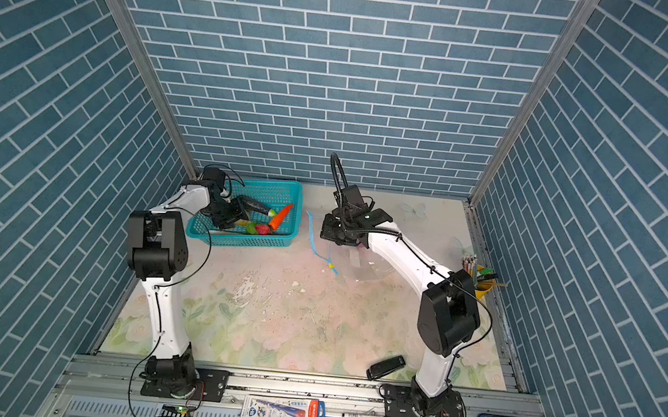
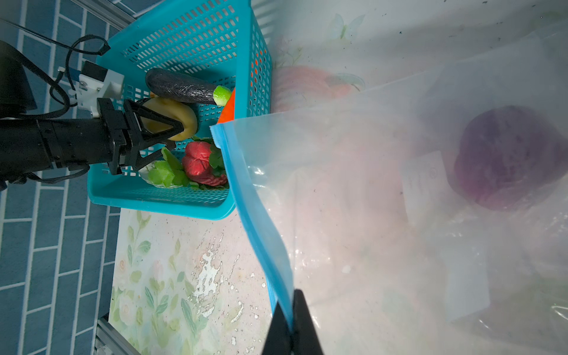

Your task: Place the food in the zip-top bag and seal the zipper

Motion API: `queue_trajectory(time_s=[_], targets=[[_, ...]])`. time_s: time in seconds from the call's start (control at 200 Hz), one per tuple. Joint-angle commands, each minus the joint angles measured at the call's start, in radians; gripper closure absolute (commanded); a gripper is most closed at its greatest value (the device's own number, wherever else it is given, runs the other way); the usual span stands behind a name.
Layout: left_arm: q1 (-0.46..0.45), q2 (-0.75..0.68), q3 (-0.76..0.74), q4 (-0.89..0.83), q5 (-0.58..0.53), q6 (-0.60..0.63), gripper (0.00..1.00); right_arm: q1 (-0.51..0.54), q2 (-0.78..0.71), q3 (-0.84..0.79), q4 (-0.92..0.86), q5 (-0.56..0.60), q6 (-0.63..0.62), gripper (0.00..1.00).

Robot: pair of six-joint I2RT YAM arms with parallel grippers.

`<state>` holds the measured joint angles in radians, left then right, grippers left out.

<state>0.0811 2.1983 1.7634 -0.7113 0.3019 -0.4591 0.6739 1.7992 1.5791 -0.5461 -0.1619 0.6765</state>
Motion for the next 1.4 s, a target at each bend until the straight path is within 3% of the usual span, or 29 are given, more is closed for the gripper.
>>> queue_trajectory(time_s=[0.0,0.31,0.605,1.04,1.395], targets=[[0.003,-0.027,0.030,-0.032,-0.025,0.016,0.44,-0.004,0.008,0.029,-0.004,-0.005,0.017,1.00],[0.008,-0.048,0.020,-0.020,-0.035,0.018,0.44,-0.004,0.003,0.021,0.002,-0.007,0.018,1.00],[0.009,-0.023,-0.025,0.150,0.019,-0.065,0.24,-0.004,0.004,0.017,0.008,-0.010,0.020,1.00],[0.008,0.044,-0.015,0.199,0.033,-0.107,0.23,-0.002,0.005,0.024,0.011,-0.014,0.021,1.00],[-0.024,0.091,0.076,0.039,-0.068,-0.020,0.23,0.002,0.022,0.046,0.005,-0.024,0.020,1.00]])
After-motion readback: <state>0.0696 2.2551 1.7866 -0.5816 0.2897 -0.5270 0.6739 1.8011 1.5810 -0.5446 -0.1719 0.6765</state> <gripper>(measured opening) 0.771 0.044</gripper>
